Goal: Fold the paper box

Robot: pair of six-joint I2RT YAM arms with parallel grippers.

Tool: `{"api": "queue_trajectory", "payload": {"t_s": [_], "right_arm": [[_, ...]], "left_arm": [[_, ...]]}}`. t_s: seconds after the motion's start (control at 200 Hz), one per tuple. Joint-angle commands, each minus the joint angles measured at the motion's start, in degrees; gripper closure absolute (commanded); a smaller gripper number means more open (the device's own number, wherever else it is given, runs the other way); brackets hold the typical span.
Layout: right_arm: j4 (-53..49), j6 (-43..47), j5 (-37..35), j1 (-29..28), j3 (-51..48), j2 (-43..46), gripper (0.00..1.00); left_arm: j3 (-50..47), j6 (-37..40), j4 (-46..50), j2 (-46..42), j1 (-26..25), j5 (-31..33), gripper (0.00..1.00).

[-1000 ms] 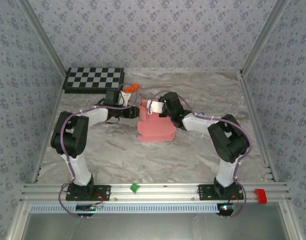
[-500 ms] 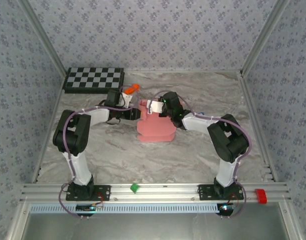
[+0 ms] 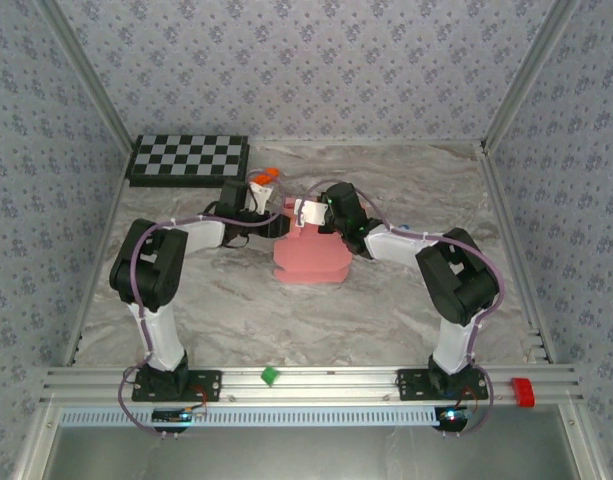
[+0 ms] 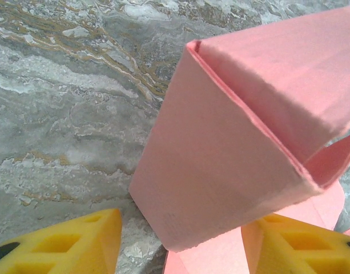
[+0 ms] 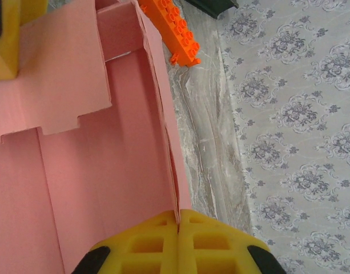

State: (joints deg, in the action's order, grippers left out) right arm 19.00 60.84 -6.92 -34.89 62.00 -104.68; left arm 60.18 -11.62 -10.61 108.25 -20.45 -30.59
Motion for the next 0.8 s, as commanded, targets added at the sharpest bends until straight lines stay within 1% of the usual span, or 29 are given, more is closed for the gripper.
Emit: {"api": "queue_trajectory", "payload": {"t_s": [0.0,0.255,0.42,0.515,0.575,0.635,0.74,0.795], "right_arm": [[-3.4,-1.6,0.6,-0.3,1.2,-1.0,1.00],[-4.8,-2.3,0.8,-0.3,1.6,-1.0,1.00],[-5.4,-2.6,1.2,-0.3,1.7,-1.0,1.00],[-5.7,-2.7,1.2,-0.4,1.9,-1.1,1.00],[-5.8,-2.9,1.3,-0.4,1.9,-1.2,1.00],[-6.0,-2.9,1.3,-0.4,2.1,-1.3,1.00],[-6.1,-3.1,1.3,-0.4,2.2,-1.3,1.00],[-6.2,-3.2,1.3,-0.4,2.3,-1.4,1.00]], "left_arm": [[-0.7,-1.9,-6.5,1.5,-0.7,0.8,0.43],[-2.1,-3.0,-11.9,2.5,-2.3,2.9,0.44],[-3.2,-2.9,-14.1,2.5,-3.5,8.4,0.47],[-3.7,-3.4,-15.6,2.5,-3.6,9.4,0.48],[-4.0,-3.8,-16.5,2.7,-3.7,9.3,0.50],[-3.9,-4.0,-16.8,2.9,-3.8,9.1,0.54],[-3.7,-4.5,-17.0,3.1,-3.9,9.7,0.55],[-4.0,-4.6,-17.5,3.1,-3.9,10.4,0.59]]}}
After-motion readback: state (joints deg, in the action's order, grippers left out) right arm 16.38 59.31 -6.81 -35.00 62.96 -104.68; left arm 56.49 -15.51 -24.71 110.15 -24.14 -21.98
